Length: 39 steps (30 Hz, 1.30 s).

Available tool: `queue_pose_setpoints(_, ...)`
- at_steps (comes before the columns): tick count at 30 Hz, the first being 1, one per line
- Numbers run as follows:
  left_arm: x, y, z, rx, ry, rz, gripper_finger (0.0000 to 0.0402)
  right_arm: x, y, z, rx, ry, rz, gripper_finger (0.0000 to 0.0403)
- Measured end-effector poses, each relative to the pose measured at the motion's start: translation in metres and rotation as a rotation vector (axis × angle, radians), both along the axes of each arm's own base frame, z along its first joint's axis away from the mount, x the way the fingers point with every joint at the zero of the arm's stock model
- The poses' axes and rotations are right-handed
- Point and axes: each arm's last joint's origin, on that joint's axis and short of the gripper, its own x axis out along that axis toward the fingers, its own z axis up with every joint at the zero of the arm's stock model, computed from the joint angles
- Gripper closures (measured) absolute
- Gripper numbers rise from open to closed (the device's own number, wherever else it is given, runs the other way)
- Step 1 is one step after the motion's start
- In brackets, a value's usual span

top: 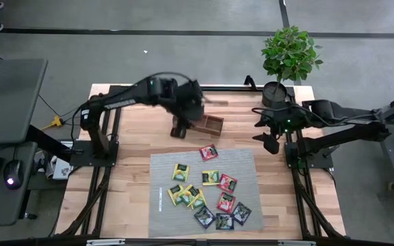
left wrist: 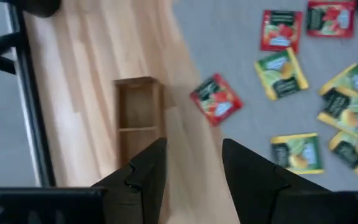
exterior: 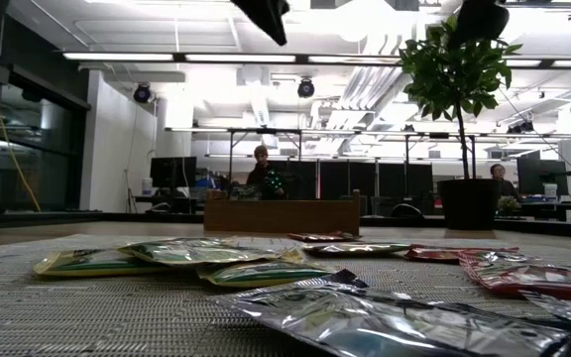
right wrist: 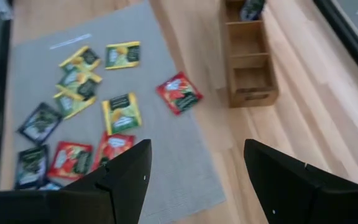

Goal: Pick & Place Tea
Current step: Put the yellow tea bag into the middle section of the wooden organizer

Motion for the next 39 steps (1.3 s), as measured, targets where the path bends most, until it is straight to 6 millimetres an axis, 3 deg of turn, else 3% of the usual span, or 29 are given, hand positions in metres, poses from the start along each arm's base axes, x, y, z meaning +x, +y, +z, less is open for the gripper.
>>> queue_pose_setpoints(7,0.002,-0.074,-0.006,0.061,0.016,0.003,0.025,-0.009,0.009,0.005,0.038,-0.037,0.045,0.0151)
queue_pose_setpoints(14,-0.002,-0.134,-0.047,0.102,0.073,0.018,0.025,-0.01,0.03,0.005,0.088,-0.053,0.02,0.0151)
queue_pose_setpoints(19,-0.023,-0.163,-0.069,0.033,-0.009,0.037,0.025,-0.008,0.05,0.01,0.15,-0.134,-0.016,0.0151)
queue_pose_setpoints(27,-0.081,-0.175,-0.11,-0.18,-0.265,0.071,0.025,0.016,0.091,0.009,0.187,-0.264,-0.069,0.0151)
queue_pose_setpoints(31,-0.092,-0.177,-0.13,-0.381,-0.375,0.12,0.025,0.044,0.113,-0.008,0.177,-0.242,-0.068,0.0151)
queue_pose_setpoints(39,-0.101,-0.18,-0.152,-0.499,-0.363,0.348,0.025,0.115,0.141,-0.061,0.207,-0.169,-0.006,0.0151)
